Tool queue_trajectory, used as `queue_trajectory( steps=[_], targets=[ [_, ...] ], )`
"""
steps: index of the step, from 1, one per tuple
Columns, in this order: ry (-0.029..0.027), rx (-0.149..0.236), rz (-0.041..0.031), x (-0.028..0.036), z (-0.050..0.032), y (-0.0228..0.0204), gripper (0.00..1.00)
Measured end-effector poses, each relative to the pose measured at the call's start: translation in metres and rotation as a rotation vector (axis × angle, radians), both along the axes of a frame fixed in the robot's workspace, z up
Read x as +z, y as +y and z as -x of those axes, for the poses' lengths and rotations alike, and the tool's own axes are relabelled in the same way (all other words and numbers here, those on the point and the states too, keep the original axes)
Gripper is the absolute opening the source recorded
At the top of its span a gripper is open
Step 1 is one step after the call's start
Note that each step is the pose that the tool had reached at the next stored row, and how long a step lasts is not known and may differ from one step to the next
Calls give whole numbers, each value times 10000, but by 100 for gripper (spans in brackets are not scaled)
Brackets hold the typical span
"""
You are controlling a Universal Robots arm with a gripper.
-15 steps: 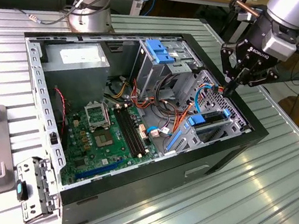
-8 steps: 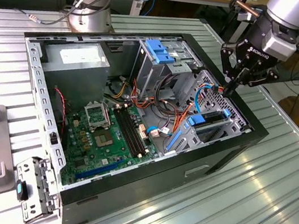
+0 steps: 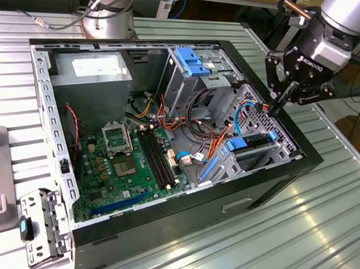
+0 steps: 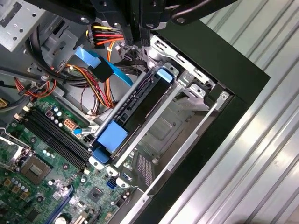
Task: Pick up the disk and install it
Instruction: 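Insert the first disk wire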
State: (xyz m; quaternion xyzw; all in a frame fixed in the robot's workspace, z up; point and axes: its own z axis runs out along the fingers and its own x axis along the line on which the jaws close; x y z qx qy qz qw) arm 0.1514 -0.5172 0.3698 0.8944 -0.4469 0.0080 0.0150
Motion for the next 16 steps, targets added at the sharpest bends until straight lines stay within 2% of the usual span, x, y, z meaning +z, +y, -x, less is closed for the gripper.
queue_trajectory(
  steps=[3, 11, 13, 16],
  targets=[
    [0, -409, 0, -2, 0, 0, 17],
    [0, -517, -1, -3, 1, 0, 17],
    [0, -965, 0, -4, 2, 0, 17],
    [1, -1273, -2, -5, 4, 0, 17]
  ],
)
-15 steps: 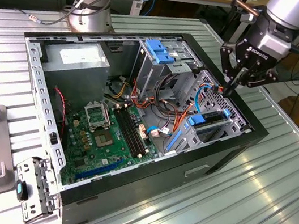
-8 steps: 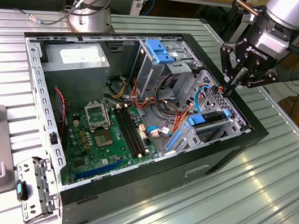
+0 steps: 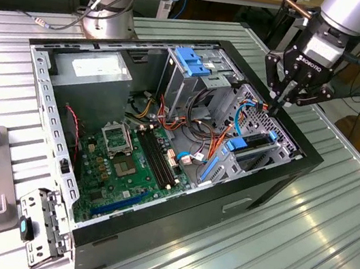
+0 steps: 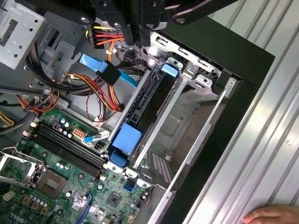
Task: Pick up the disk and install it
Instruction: 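Insert the first disk wire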
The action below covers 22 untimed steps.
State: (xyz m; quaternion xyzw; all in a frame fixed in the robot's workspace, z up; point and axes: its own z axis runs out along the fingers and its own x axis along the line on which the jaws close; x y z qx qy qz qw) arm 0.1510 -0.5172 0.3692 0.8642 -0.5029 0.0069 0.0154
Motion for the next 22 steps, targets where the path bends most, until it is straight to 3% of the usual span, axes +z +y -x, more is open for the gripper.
queue_trajectory(
  steps=[16, 19, 22],
  targets=[
    [0, -59, 2, 1, 1, 0, 17],
    [-1, -408, 3, 0, 2, 0, 17],
    [-1, -1086, 2, -3, 2, 0, 17]
  ],
)
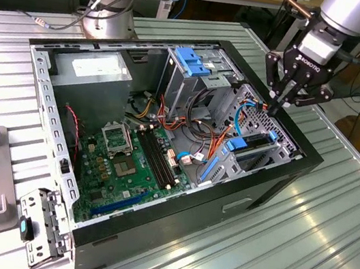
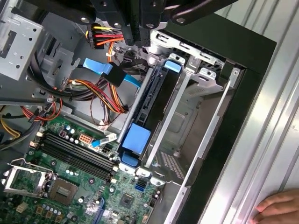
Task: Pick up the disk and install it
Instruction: 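Insert the first disk wire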
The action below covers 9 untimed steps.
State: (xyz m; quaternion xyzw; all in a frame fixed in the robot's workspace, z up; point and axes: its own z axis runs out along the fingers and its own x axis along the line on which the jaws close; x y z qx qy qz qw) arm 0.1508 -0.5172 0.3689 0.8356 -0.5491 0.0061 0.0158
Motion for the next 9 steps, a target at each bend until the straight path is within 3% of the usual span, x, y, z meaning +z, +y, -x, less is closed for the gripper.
queue_trajectory(
  steps=[3, 9],
  targets=[
    [1, -105, -1, -4, 24, -7, 17],
    [0, -156, -2, -6, 169, -15, 17]
  ],
)
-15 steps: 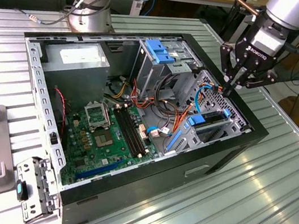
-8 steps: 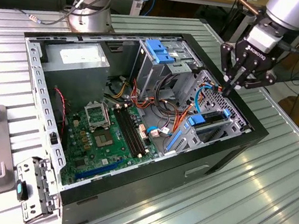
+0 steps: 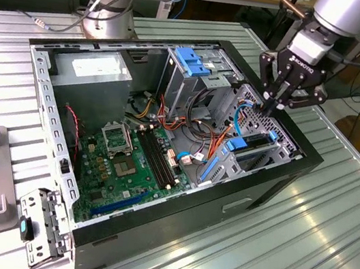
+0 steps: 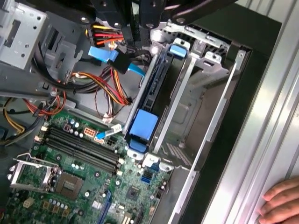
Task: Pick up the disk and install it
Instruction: 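Insert the first disk wire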
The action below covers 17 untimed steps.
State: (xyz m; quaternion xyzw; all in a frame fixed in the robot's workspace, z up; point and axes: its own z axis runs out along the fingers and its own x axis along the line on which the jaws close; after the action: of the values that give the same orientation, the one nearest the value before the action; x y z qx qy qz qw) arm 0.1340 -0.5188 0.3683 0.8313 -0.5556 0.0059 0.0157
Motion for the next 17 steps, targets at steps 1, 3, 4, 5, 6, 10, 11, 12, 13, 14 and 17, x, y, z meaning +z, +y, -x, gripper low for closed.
queue_trajectory(
  steps=[1, 3, 4, 5, 6, 10, 11, 12, 13, 14, 17],
  targets=[
    [-1, -147, 3, -2, 0, 0, 17],
    [0, -496, 2, -11, 1, 0, 17],
    [0, -655, 2, -15, 1, 0, 17],
    [0, -873, 5, -19, 1, 0, 17],
    [0, -1237, 6, -28, 1, 0, 17],
    [0, -2438, 11, -51, 1, 0, 17],
    [0, -2440, 11, -51, 0, 0, 17],
    [0, -2441, 10, -51, 1, 0, 17],
    [0, -2441, 7, -52, 0, -3, 17],
    [1, -2440, 8, -53, 0, -7, 17],
    [0, -2462, 13, -59, 1, -62, 17]
  ],
)
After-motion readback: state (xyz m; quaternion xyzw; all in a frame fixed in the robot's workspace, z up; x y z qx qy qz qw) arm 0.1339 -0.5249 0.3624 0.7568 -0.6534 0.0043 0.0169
